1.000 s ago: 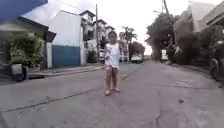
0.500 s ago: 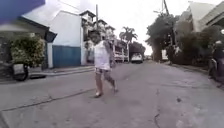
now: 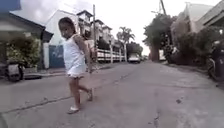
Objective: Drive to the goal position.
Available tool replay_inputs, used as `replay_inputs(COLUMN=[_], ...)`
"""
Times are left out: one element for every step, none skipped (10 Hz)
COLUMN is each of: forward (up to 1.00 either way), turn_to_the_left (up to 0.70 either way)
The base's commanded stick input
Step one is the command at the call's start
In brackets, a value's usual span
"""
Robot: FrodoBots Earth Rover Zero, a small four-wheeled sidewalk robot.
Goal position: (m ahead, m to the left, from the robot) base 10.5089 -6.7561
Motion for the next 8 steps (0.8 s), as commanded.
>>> replay_inputs(forward=[1.0, 1.0, 1.0, 1.0, 1.0, 1.0, 1.0, 1.0], turn_to_the_left=[-0.36, -0.36, -0.36, -0.36, -0.36, -0.36, -0.36, -0.36])
